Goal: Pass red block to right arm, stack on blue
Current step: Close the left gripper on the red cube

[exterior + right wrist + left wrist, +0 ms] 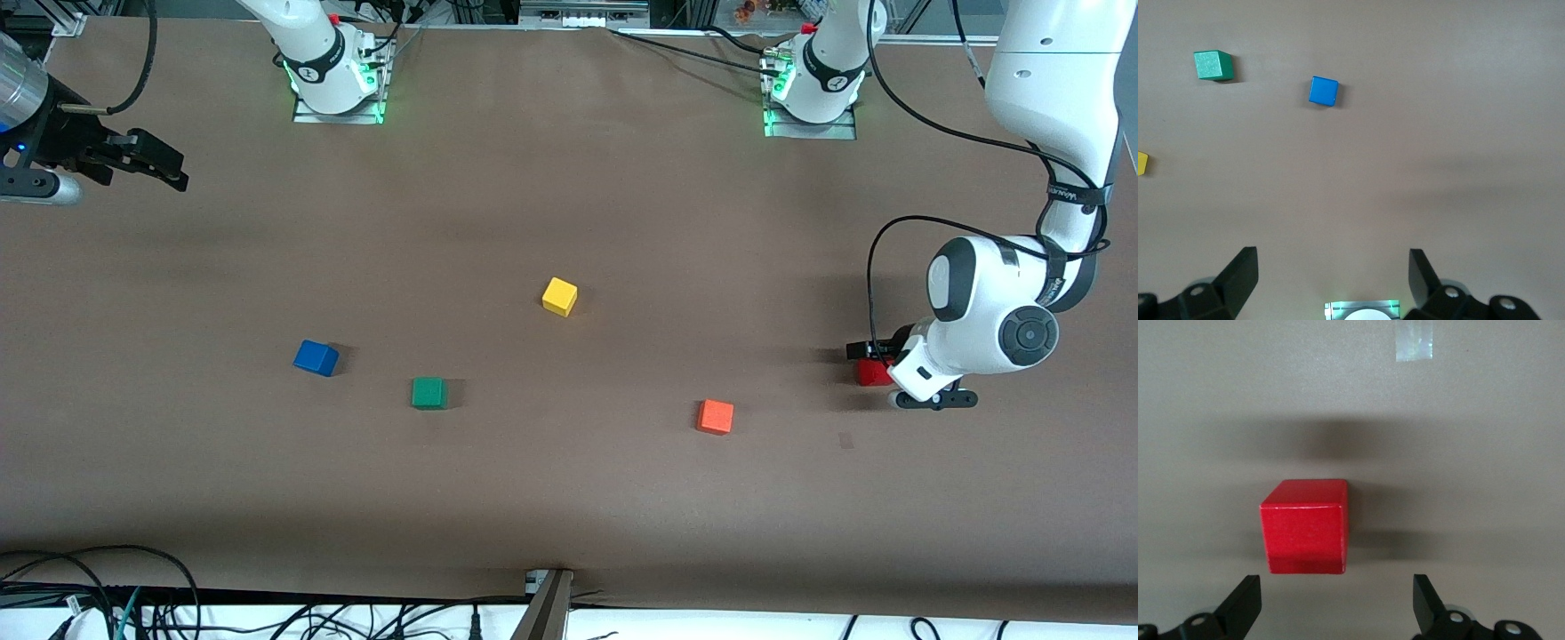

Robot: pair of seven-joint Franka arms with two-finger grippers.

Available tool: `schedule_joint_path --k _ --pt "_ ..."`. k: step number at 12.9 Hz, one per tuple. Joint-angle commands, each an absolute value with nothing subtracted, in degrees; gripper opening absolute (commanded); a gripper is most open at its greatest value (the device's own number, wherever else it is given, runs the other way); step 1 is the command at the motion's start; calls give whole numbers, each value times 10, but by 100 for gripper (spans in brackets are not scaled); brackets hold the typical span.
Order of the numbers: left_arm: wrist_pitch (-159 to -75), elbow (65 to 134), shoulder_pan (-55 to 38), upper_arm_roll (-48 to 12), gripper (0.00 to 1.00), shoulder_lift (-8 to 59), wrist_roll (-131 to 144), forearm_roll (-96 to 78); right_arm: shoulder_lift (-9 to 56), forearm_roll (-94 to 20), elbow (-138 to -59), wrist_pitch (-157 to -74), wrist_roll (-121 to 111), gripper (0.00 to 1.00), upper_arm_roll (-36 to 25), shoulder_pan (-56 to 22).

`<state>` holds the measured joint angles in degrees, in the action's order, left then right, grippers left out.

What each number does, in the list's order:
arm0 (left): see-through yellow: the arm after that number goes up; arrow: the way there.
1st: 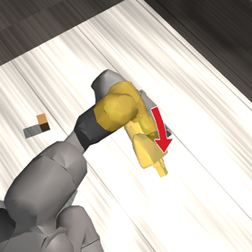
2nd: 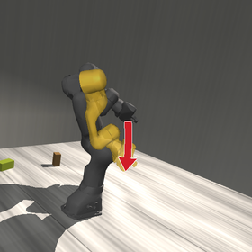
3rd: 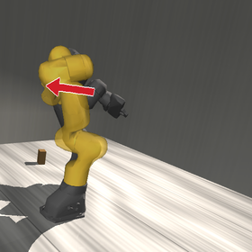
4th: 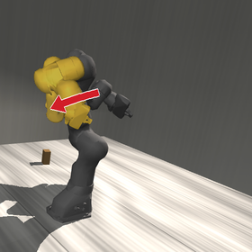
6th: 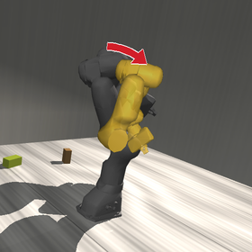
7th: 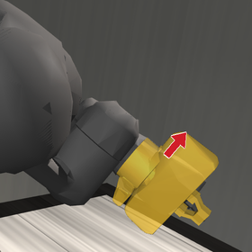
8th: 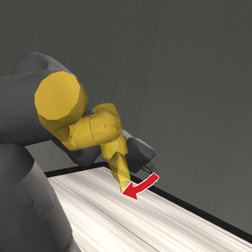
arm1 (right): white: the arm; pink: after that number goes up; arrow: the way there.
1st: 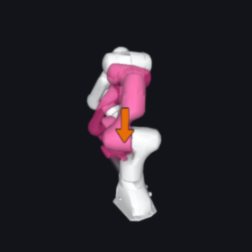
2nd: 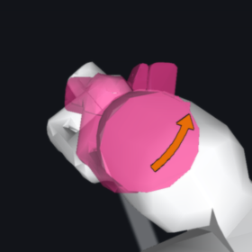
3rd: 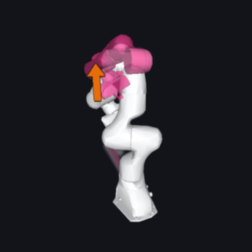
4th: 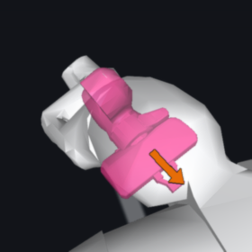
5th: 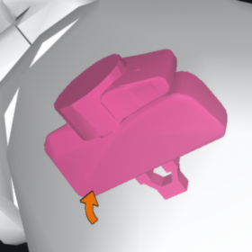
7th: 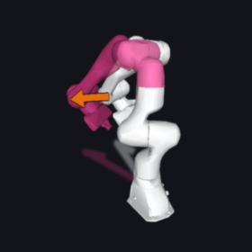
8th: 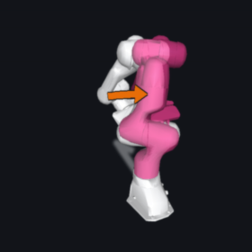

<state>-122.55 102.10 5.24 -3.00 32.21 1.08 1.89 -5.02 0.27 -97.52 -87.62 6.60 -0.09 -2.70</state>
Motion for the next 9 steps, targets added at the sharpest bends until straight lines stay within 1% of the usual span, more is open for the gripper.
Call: schedule_joint_path --k 1,5,9 --pt "-1237 1016 56 -32 100 324 0 27 -51 -4 -969 -869 72 100 1 -25" --pt "-1305 1014 75 -32 100 355 -28 28 -51 -4 -969 -869 72 100 1 -25" --pt "-1310 1013 74 -32 100 357 -29 28 -51 -4 -969 -870 72 100 1 -25"
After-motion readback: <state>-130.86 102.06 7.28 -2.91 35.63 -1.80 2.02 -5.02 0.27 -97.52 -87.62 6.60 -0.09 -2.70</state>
